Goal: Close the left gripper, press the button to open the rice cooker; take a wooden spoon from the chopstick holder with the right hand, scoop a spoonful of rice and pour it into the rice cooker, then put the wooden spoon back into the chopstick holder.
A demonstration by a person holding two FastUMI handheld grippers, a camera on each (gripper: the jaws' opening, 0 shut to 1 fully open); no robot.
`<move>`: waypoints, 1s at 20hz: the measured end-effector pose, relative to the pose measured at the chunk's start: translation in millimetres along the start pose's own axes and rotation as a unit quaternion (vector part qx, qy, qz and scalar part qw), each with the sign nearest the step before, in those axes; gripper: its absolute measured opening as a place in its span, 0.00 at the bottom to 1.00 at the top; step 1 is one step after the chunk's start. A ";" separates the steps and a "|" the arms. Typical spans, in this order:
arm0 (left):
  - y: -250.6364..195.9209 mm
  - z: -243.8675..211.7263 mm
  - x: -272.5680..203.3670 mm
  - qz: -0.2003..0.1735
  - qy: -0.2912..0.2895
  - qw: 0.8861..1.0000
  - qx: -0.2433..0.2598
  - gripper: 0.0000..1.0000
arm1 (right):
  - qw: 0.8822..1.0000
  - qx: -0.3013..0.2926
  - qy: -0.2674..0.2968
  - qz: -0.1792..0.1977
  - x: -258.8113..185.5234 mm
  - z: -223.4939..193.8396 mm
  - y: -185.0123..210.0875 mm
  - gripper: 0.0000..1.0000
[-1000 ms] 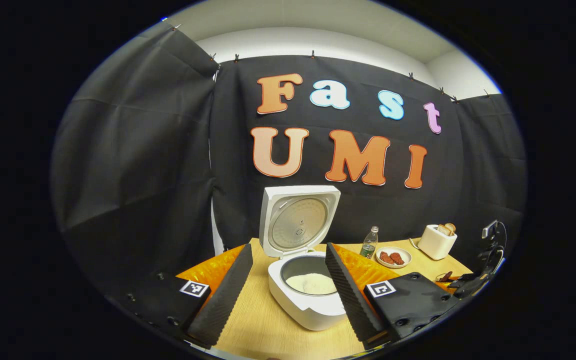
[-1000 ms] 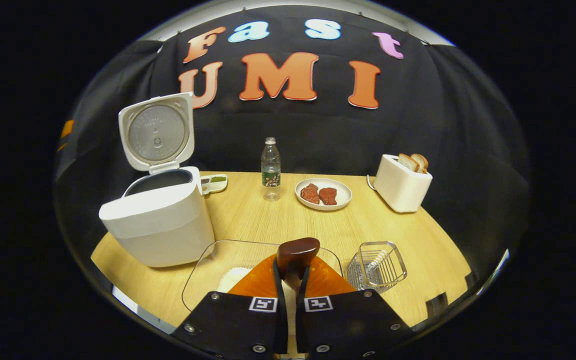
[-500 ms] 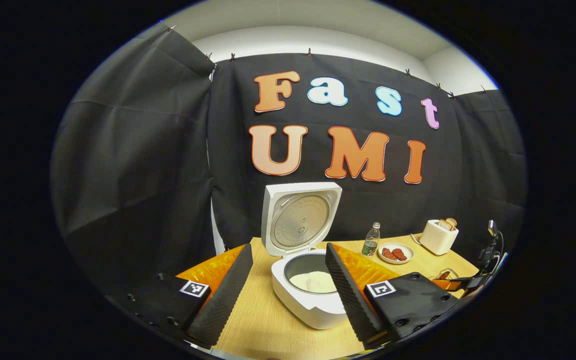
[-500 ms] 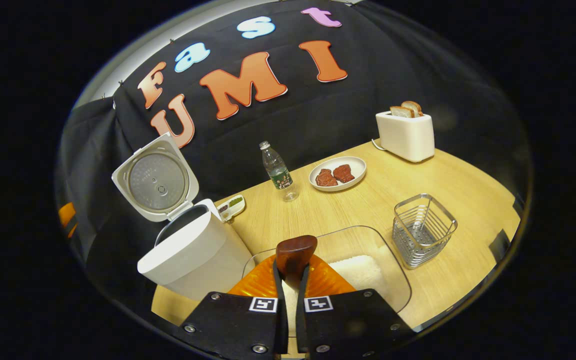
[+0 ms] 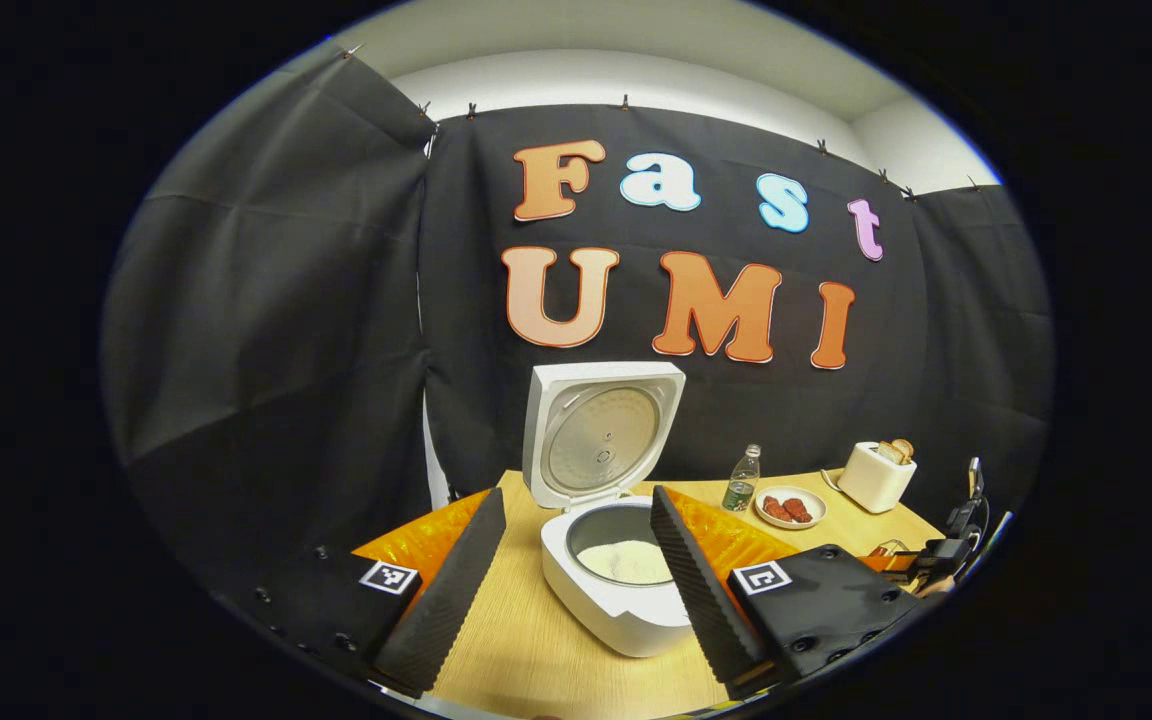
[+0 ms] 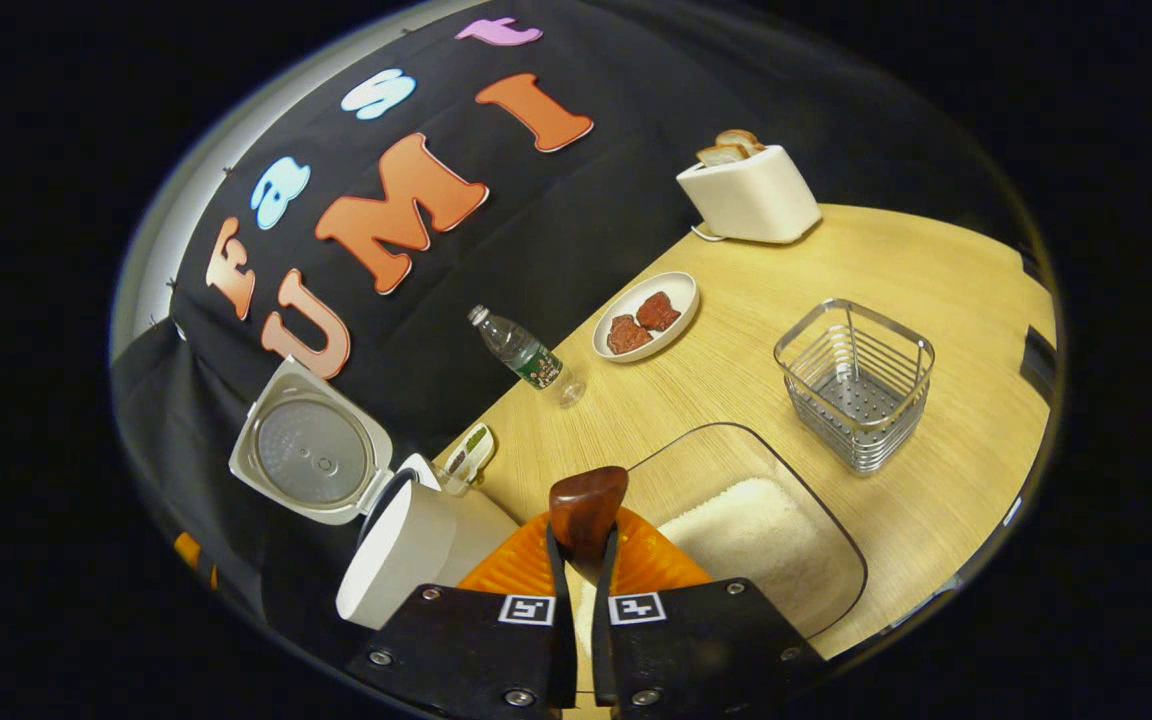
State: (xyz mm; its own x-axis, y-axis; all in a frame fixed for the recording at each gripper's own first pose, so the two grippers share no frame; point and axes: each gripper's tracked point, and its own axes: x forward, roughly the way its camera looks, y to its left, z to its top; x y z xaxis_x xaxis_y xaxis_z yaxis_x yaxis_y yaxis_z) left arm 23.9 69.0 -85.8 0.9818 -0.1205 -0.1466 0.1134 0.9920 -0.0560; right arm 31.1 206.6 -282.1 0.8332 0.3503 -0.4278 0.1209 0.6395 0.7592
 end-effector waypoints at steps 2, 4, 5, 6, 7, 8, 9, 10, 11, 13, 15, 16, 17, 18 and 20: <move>-5.1 0.4 -0.9 -0.004 0.000 1.000 -0.001 1.00 | 0.999 0.048 0.009 0.007 -1.1 -1.5 -4.0 0.05; -9.9 1.0 0.7 -0.008 0.000 1.000 0.000 0.99 | 0.997 0.079 0.013 0.010 -3.4 -1.2 -9.7 0.05; -12.1 1.6 -0.5 -0.010 0.000 1.000 0.001 0.99 | 0.996 0.091 0.014 0.010 -3.7 0.4 -12.0 0.05; -13.4 2.3 -0.9 -0.011 0.000 1.000 0.002 0.99 | 0.994 0.103 0.015 0.012 -5.2 2.3 -13.8 0.05; -15.2 0.2 -0.1 -0.012 0.000 1.000 0.003 0.99 | 0.993 0.115 0.014 0.013 -7.5 5.0 -16.7 0.05; -16.1 0.7 -0.2 -0.014 0.000 1.000 0.002 0.99 | 0.992 0.127 0.014 0.013 -10.8 8.4 -18.4 0.05; -16.5 1.2 -0.3 -0.014 0.000 1.000 0.000 0.99 | 0.990 0.139 0.013 0.015 -13.7 12.3 -20.4 0.05; -17.1 1.7 -0.4 -0.014 0.000 1.000 -0.002 0.99 | 0.988 0.150 0.009 0.018 -19.2 19.6 -21.7 0.05; -16.6 1.6 -0.1 -0.014 -0.001 1.000 -0.004 0.99 | 0.987 0.158 0.004 0.020 -22.5 26.2 -22.9 0.05; -16.6 1.8 -0.2 -0.012 -0.002 1.000 -0.007 0.99 | 0.987 0.160 -0.006 0.020 -27.9 37.9 -23.6 0.05; -16.5 3.8 -1.4 -0.012 -0.005 1.000 -0.007 0.99 | 0.987 0.159 -0.013 0.020 -33.2 48.7 -23.2 0.05; -16.7 4.5 -2.1 -0.012 -0.006 1.000 -0.007 0.98 | 0.986 0.162 -0.017 0.022 -36.3 55.9 -20.1 0.05; -17.7 3.2 -1.7 -0.012 -0.007 1.000 -0.007 0.99 | 0.986 0.166 -0.020 0.025 -38.1 60.4 -16.7 0.05; -18.7 4.2 -2.1 -0.013 -0.007 1.000 -0.008 1.00 | 0.985 0.171 -0.021 0.028 -39.7 65.0 -11.8 0.05; -17.9 4.2 -3.2 -0.013 -0.008 1.000 -0.010 1.00 | 0.983 0.180 -0.026 0.037 -42.6 74.3 -0.9 0.05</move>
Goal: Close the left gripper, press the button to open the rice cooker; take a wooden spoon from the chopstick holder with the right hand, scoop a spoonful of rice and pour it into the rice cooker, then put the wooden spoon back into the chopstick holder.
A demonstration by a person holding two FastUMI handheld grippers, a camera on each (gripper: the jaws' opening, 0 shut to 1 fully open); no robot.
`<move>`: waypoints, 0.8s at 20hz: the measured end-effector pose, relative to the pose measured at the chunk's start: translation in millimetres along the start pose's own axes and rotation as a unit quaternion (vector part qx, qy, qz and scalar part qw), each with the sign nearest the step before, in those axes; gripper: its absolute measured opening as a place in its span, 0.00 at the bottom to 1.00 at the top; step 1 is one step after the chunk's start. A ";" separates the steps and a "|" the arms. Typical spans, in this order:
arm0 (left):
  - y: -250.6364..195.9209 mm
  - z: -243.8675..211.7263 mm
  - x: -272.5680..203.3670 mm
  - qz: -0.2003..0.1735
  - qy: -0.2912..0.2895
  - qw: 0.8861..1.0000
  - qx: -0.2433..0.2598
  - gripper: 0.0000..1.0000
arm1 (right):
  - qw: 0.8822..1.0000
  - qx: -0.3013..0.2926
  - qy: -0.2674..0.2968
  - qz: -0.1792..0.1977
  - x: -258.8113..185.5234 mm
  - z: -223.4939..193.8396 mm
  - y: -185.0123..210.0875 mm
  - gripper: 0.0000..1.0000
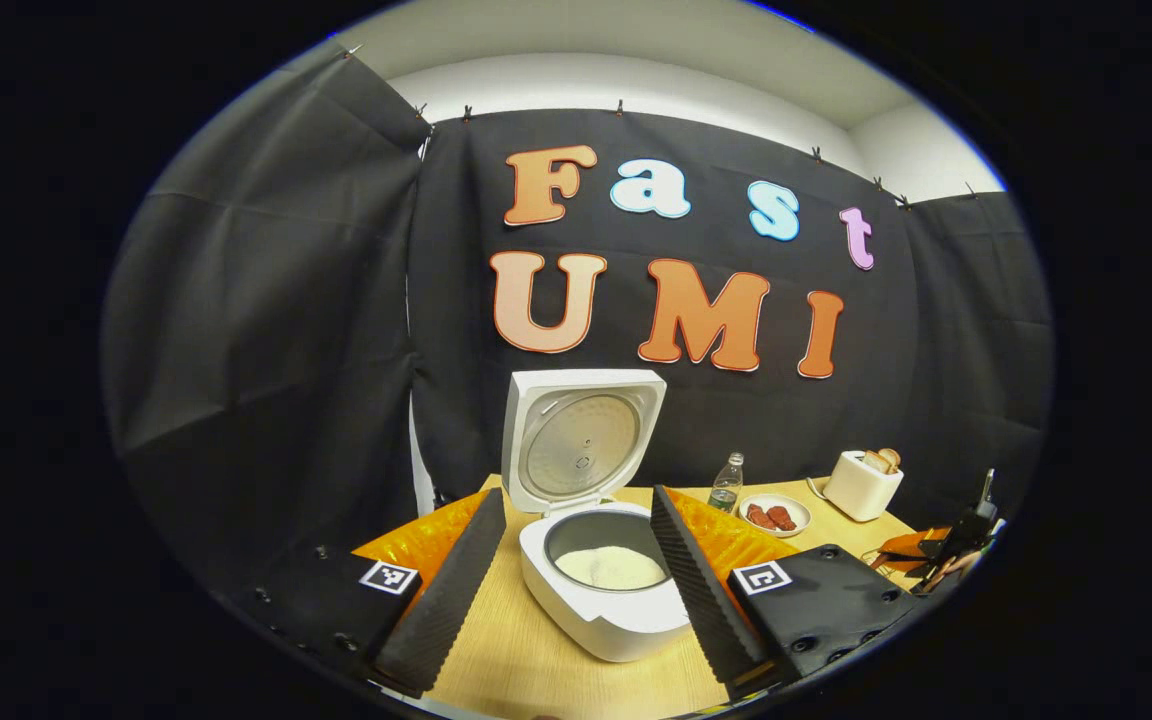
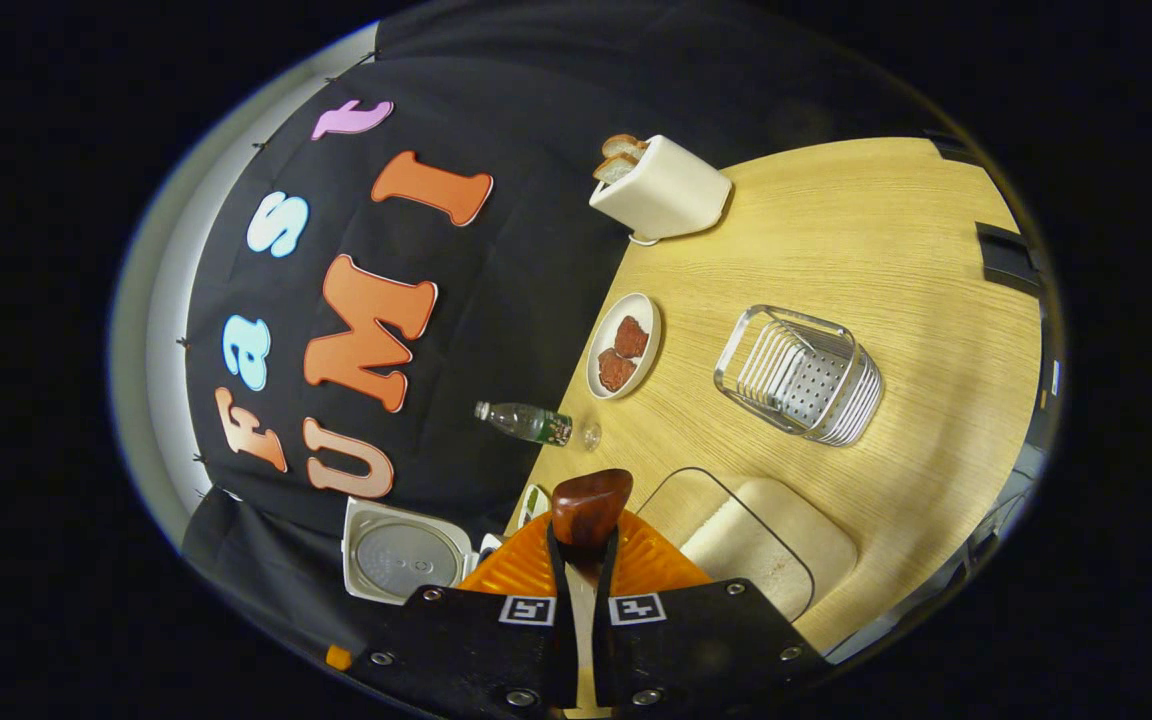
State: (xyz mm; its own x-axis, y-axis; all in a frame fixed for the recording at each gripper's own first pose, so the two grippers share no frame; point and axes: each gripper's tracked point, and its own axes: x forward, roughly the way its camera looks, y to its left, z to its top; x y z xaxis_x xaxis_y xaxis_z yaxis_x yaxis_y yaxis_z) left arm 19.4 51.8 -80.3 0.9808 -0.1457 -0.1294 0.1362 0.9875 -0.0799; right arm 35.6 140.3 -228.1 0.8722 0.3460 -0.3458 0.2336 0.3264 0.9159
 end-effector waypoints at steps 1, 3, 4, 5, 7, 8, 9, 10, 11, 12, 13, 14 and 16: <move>-0.5 -0.8 -0.9 0.001 0.000 1.000 -0.001 0.99 | 1.000 0.002 -0.001 0.006 -0.3 2.4 7.2 0.05; 1.0 -2.1 -1.4 0.002 0.001 1.000 -0.002 1.00 | 1.000 0.006 -0.001 0.015 0.8 5.5 22.1 0.05; 2.1 -1.2 -1.9 0.003 0.001 1.000 -0.003 1.00 | 1.000 0.011 0.000 0.021 0.8 6.8 30.1 0.05; 3.9 -2.2 -3.3 0.005 0.000 1.000 -0.003 0.99 | 0.999 0.018 0.000 0.028 1.4 8.4 38.7 0.05; 7.9 -2.1 -4.1 0.009 -0.001 1.000 -0.004 0.99 | 0.999 0.034 0.005 0.042 2.7 7.2 57.1 0.05; 10.4 -1.3 -4.7 0.011 -0.001 1.000 -0.006 0.99 | 0.998 0.039 0.006 0.050 3.1 7.1 67.5 0.05; 13.0 -1.8 -5.1 0.013 -0.001 1.000 -0.006 0.98 | 0.997 0.042 0.008 0.057 4.4 6.7 78.7 0.05; 15.5 -1.2 -5.5 0.016 -0.001 1.000 -0.007 0.98 | 0.997 0.042 0.011 0.063 5.7 6.3 88.7 0.05; 18.0 -1.8 -6.2 0.018 -0.002 1.000 -0.007 0.99 | 0.997 0.038 0.013 0.067 8.4 4.8 99.0 0.05; 20.1 -1.5 -6.1 0.019 -0.002 1.000 -0.008 0.99 | 0.997 0.033 0.014 0.071 11.6 2.2 109.5 0.05; 21.9 -1.8 -5.7 0.020 -0.002 1.000 -0.008 0.98 | 0.997 0.028 0.015 0.075 15.4 0.1 119.8 0.05; 24.0 -1.7 -6.1 0.021 -0.002 1.000 -0.008 0.99 | 0.996 0.028 0.018 0.081 19.5 -2.8 131.6 0.05; 28.0 -0.6 -6.8 0.024 -0.003 1.000 -0.007 0.98 | 0.995 0.037 0.027 0.094 29.2 -13.2 152.3 0.05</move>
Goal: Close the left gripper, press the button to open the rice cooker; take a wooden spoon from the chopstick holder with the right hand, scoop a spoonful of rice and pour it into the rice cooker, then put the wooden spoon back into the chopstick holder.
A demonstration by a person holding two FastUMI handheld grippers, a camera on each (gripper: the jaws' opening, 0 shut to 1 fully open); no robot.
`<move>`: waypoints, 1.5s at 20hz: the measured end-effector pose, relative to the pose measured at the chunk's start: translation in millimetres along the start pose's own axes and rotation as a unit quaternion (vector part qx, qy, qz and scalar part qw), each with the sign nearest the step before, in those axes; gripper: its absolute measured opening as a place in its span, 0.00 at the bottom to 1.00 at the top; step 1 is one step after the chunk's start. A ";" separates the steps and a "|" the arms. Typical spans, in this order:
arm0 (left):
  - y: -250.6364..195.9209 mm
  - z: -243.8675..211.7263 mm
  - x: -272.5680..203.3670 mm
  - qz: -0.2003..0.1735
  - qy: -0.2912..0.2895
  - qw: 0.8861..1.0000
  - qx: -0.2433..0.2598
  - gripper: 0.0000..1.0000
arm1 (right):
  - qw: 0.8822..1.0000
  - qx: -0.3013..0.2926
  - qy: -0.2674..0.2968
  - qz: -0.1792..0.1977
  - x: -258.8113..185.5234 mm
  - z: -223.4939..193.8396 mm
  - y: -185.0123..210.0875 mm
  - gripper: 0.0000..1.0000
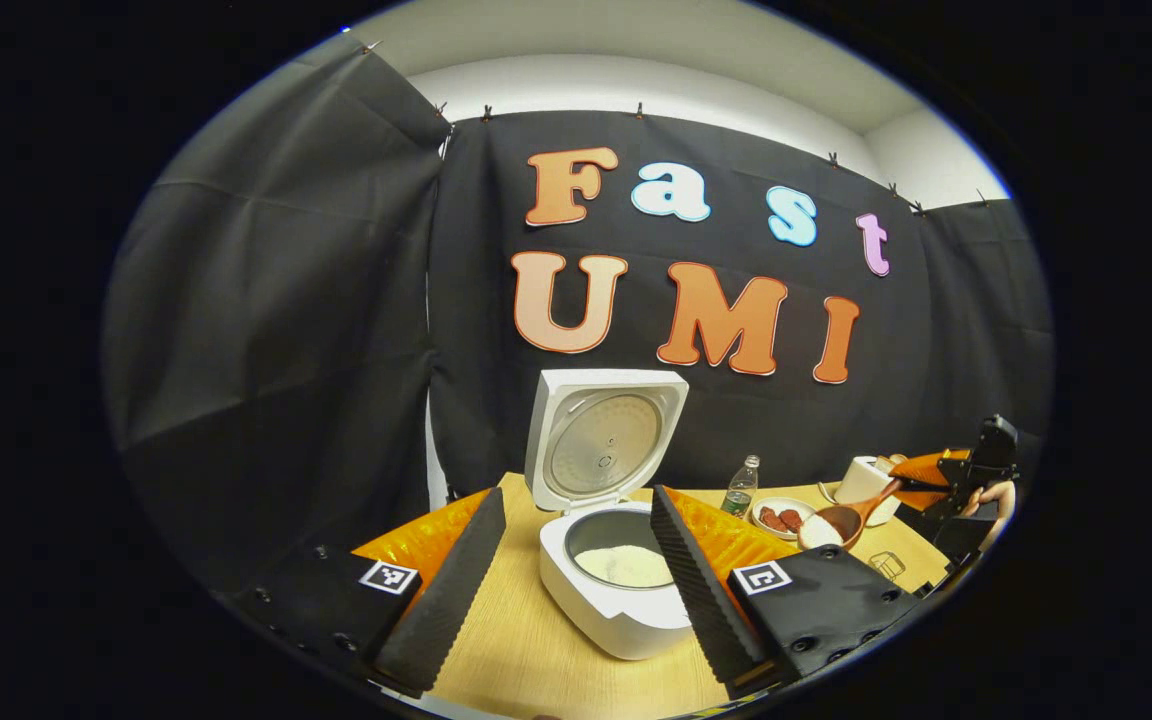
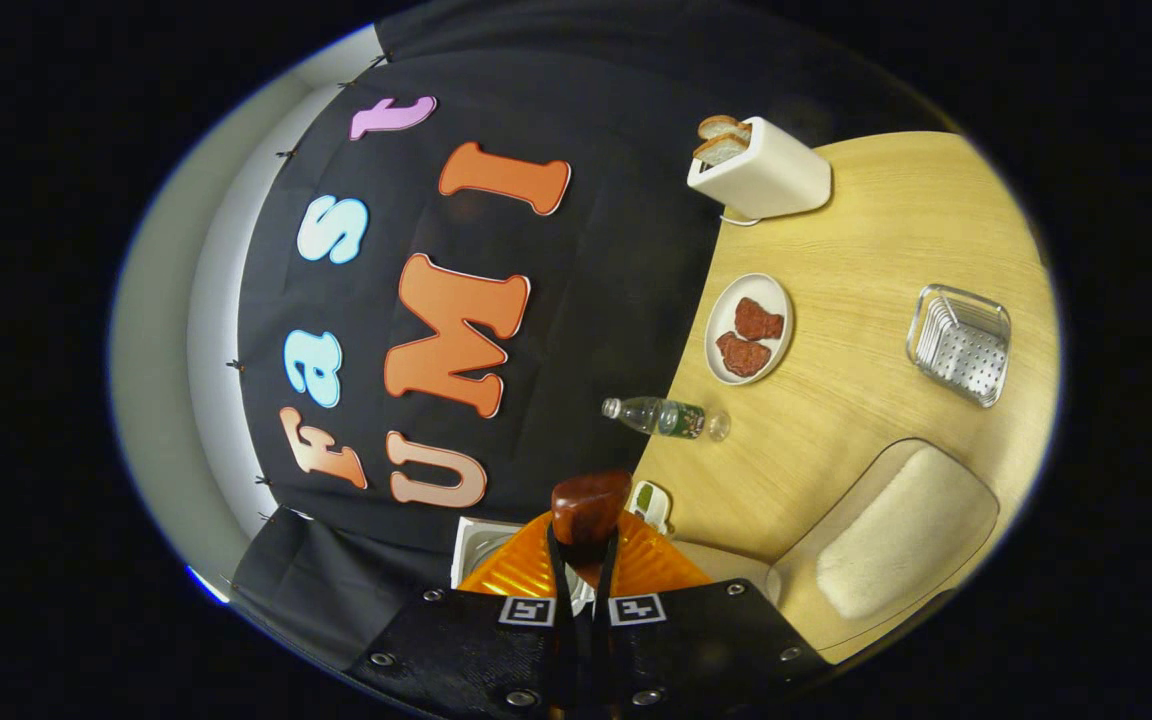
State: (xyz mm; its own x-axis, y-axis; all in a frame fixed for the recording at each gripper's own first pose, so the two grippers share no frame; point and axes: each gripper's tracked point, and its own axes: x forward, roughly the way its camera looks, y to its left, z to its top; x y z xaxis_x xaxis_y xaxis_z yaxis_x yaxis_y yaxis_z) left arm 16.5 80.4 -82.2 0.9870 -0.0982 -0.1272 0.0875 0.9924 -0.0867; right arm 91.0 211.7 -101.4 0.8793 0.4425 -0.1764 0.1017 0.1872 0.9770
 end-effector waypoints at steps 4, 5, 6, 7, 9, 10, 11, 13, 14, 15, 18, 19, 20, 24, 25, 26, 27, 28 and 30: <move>10.5 1.2 1.7 0.008 -0.002 1.000 0.001 0.98 | 1.000 0.006 0.016 0.012 29.0 -23.3 24.7 0.05; 13.0 1.1 1.4 0.010 -0.001 1.000 0.001 0.98 | 1.000 0.005 0.021 0.013 36.6 -29.3 29.1 0.05; 15.8 1.8 1.6 0.012 0.000 1.000 0.000 0.99 | 1.000 0.003 0.026 0.015 43.8 -36.0 35.1 0.05; 19.6 1.0 1.0 0.014 0.001 1.000 0.000 0.99 | 0.999 0.001 0.030 0.017 51.5 -41.8 40.1 0.05; 24.9 -0.7 2.0 0.018 0.003 1.000 -0.002 0.99 | 0.999 -0.007 0.034 0.020 64.7 -51.8 49.7 0.05; 27.3 -1.6 2.5 0.019 0.004 1.000 -0.003 0.99 | 0.999 -0.014 0.033 0.021 70.0 -56.2 53.3 0.05; 31.3 -2.6 3.3 0.021 0.006 1.000 -0.004 0.99 | 0.999 -0.022 0.034 0.021 75.4 -60.1 57.4 0.05; 35.6 -3.6 4.1 0.023 0.007 1.000 -0.008 0.99 | 0.998 -0.044 0.033 0.023 86.8 -68.3 66.8 0.05; 37.1 -3.9 4.8 0.024 0.008 1.000 -0.009 0.99 | 0.997 -0.061 0.032 0.023 90.1 -73.4 71.1 0.05; 39.0 -4.4 7.1 0.025 0.009 1.000 -0.009 0.99 | 0.996 -0.079 0.030 0.023 94.3 -77.1 75.2 0.05; 45.8 -4.0 8.2 0.029 0.008 1.000 -0.010 0.99 | 0.991 -0.128 0.024 0.023 102.6 -87.6 85.1 0.05; 47.7 -4.8 8.0 0.030 0.009 0.999 -0.010 0.99 | 0.990 -0.139 0.022 0.023 105.2 -89.8 87.6 0.05; 50.0 -5.1 8.2 0.032 0.009 0.999 -0.010 1.00 | 0.988 -0.151 0.019 0.024 108.0 -92.6 91.2 0.05; 56.8 -6.8 9.5 0.036 0.011 0.999 -0.010 0.99 | 0.979 -0.203 0.002 0.023 112.6 -96.4 97.8 0.05; 57.8 -8.2 9.5 0.037 0.011 0.999 -0.010 0.99 | 0.976 -0.216 -0.001 0.025 112.8 -97.0 100.5 0.05; 59.2 -8.0 9.7 0.038 0.011 0.999 -0.011 1.00 | 0.973 -0.228 -0.004 0.027 112.1 -99.0 103.5 0.05; 59.2 -8.5 10.1 0.038 0.011 0.999 -0.011 0.99 | 0.971 -0.238 -0.006 0.030 112.8 -100.2 105.9 0.05; 60.3 -8.9 10.5 0.039 0.012 0.999 -0.009 0.99 | 0.968 -0.248 -0.008 0.034 112.4 -101.3 108.3 0.05; 60.7 -8.9 9.1 0.039 0.012 0.999 -0.009 0.99 | 0.961 -0.272 -0.014 0.040 112.2 -103.4 116.2 0.05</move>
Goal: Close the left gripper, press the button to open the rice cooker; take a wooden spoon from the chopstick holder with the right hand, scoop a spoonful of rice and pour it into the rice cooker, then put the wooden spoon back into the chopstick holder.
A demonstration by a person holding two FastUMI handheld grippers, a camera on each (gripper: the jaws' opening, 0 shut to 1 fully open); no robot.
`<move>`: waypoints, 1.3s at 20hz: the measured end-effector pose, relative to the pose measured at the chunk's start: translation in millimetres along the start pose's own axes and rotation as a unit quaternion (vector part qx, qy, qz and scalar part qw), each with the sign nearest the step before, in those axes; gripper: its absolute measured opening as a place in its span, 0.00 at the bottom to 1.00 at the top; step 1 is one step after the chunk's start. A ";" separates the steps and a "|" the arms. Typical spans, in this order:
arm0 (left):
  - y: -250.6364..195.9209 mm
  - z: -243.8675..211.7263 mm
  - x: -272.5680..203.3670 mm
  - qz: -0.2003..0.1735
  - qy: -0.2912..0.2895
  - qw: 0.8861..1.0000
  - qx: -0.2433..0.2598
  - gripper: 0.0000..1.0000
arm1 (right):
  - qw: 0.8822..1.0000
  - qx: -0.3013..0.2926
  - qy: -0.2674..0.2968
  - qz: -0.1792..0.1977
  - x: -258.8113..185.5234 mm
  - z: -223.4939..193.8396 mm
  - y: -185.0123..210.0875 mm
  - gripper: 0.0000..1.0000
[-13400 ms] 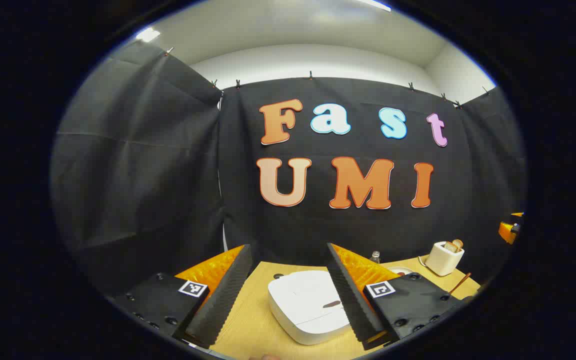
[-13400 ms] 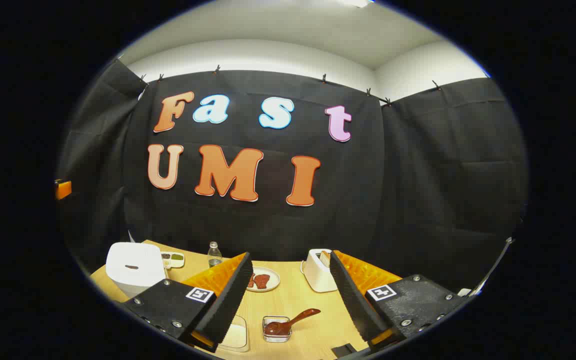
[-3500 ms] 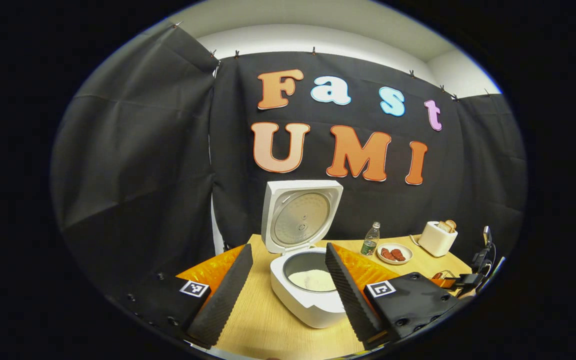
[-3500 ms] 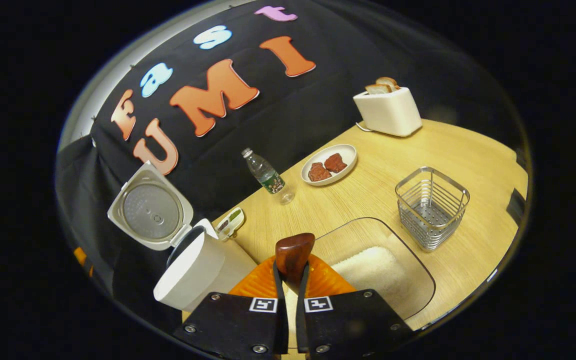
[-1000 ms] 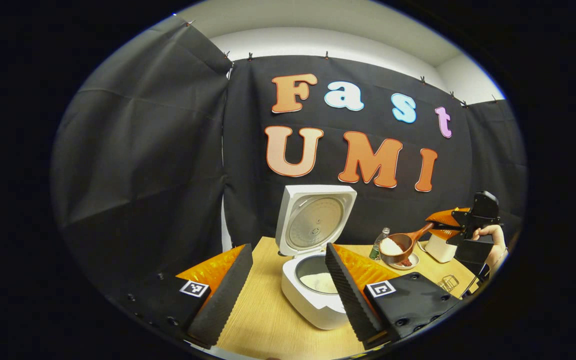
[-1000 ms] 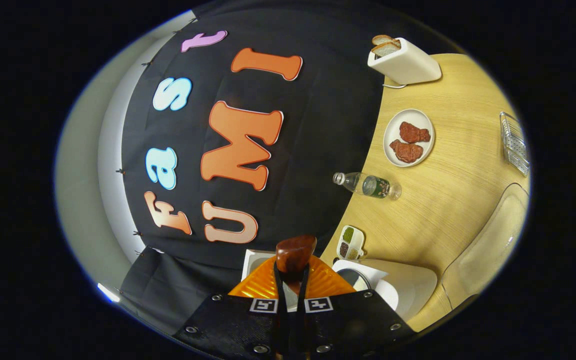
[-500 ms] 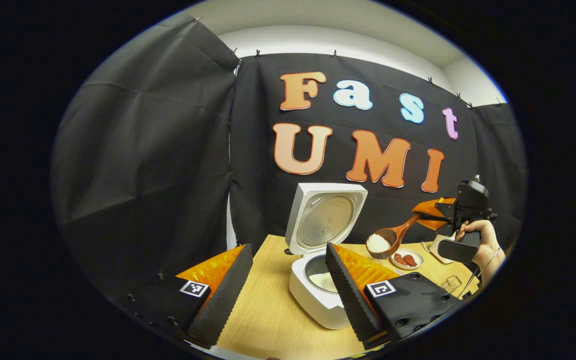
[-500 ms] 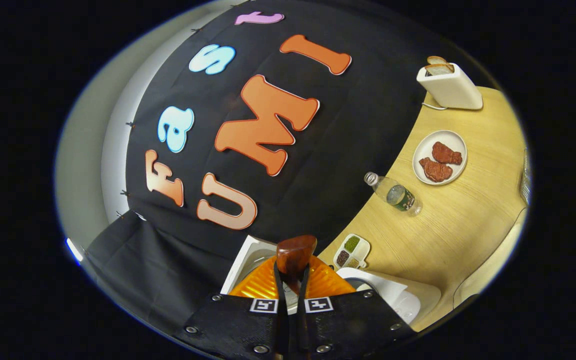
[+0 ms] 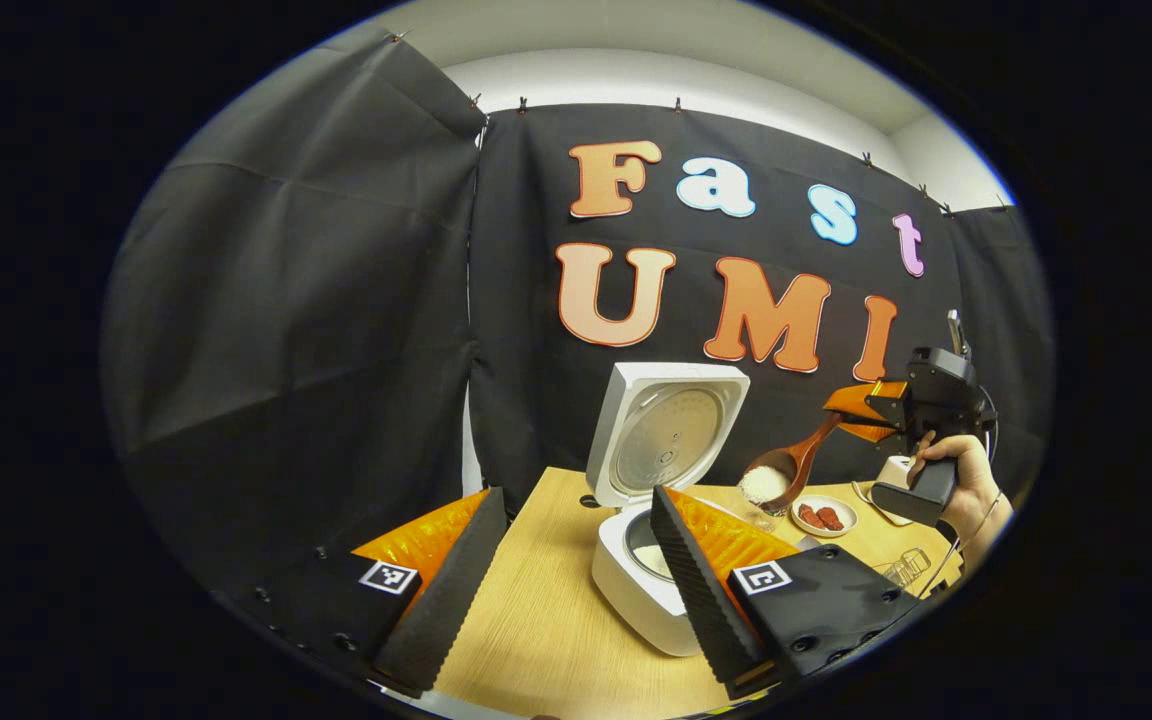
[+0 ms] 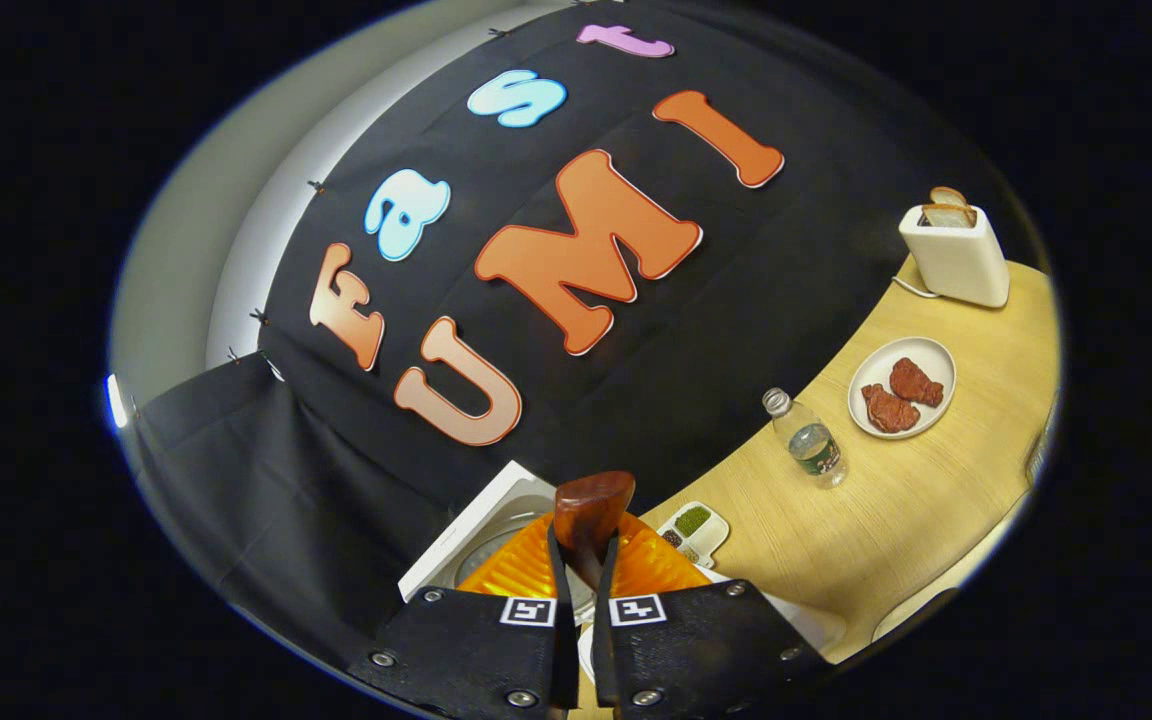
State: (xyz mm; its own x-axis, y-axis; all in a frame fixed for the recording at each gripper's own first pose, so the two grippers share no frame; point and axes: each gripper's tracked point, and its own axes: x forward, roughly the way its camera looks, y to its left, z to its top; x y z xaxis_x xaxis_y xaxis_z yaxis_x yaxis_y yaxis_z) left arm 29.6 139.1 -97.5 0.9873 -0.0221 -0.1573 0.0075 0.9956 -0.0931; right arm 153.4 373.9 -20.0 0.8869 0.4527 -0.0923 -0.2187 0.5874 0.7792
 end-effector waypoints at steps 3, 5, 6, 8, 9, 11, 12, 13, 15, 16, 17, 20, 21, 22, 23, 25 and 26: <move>-1.4 0.6 1.5 -0.002 -0.001 1.000 0.001 0.99 | 0.999 -0.041 -0.007 0.007 0.7 -1.1 7.5 0.05; -1.1 0.7 2.2 -0.002 -0.002 1.000 0.001 0.99 | 0.998 -0.064 -0.008 0.012 0.8 -1.9 12.6 0.05; -1.8 1.3 2.0 -0.002 -0.001 1.000 0.002 0.99 | 0.997 -0.075 -0.010 0.013 0.7 -2.2 14.2 0.05; -0.9 -0.1 3.1 -0.001 0.000 1.000 0.002 0.99 | 0.995 -0.095 -0.012 0.017 1.2 -4.6 17.5 0.05; -1.6 -1.1 2.8 -0.001 0.000 1.000 0.002 0.99 | 0.994 -0.102 -0.012 0.021 0.7 -6.1 20.0 0.05; -0.6 0.5 1.7 0.000 -0.001 1.000 0.001 1.00 | 0.993 -0.116 -0.013 0.028 -0.1 -6.9 25.6 0.05; -0.2 1.2 0.8 0.001 -0.002 1.000 0.001 0.99 | 0.992 -0.125 -0.016 0.030 0.3 -7.3 27.5 0.05; 0.0 1.0 0.6 0.001 -0.002 1.000 0.001 0.99 | 0.990 -0.135 -0.018 0.032 0.9 -7.1 29.7 0.05; 0.7 0.5 0.5 0.002 -0.002 1.000 0.001 0.99 | 0.988 -0.150 -0.021 0.035 0.7 -7.4 32.6 0.05; 0.6 0.5 0.4 0.003 -0.002 1.000 0.001 0.99 | 0.987 -0.153 -0.022 0.037 0.7 -8.4 34.4 0.05; 0.7 0.1 -0.2 0.003 -0.003 1.000 0.000 0.99 | 0.987 -0.156 -0.023 0.039 0.4 -8.3 36.5 0.05; 0.8 1.1 -1.1 0.004 -0.003 1.000 -0.001 0.99 | 0.985 -0.164 -0.025 0.044 -0.5 -8.5 40.0 0.05; 1.1 1.5 -1.2 0.004 -0.004 1.000 -0.001 0.99 | 0.984 -0.168 -0.025 0.045 -1.0 -8.5 41.7 0.05; 0.8 2.0 -1.6 0.004 -0.004 1.000 -0.001 0.99 | 0.983 -0.174 -0.027 0.047 -1.0 -8.8 42.8 0.05; 1.1 0.8 -1.8 0.004 -0.004 1.000 -0.001 0.99 | 0.982 -0.182 -0.029 0.048 -1.4 -8.8 44.2 0.05; 0.3 0.0 -1.1 0.003 -0.003 1.000 -0.001 0.99 | 0.978 -0.197 -0.031 0.051 -1.3 -10.4 47.8 0.05; 0.4 -1.1 -1.3 0.003 -0.003 1.000 -0.001 0.99 | 0.977 -0.205 -0.031 0.053 -2.1 -12.5 48.9 0.05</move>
State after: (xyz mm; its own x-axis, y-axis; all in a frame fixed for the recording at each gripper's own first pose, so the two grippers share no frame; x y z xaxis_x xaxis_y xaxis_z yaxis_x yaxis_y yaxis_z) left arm 28.2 139.4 -98.4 0.9883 -0.0147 -0.1518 0.0003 0.9956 -0.0940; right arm 135.7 410.1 10.6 0.8710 0.4907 0.0233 -0.4432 0.7644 0.4682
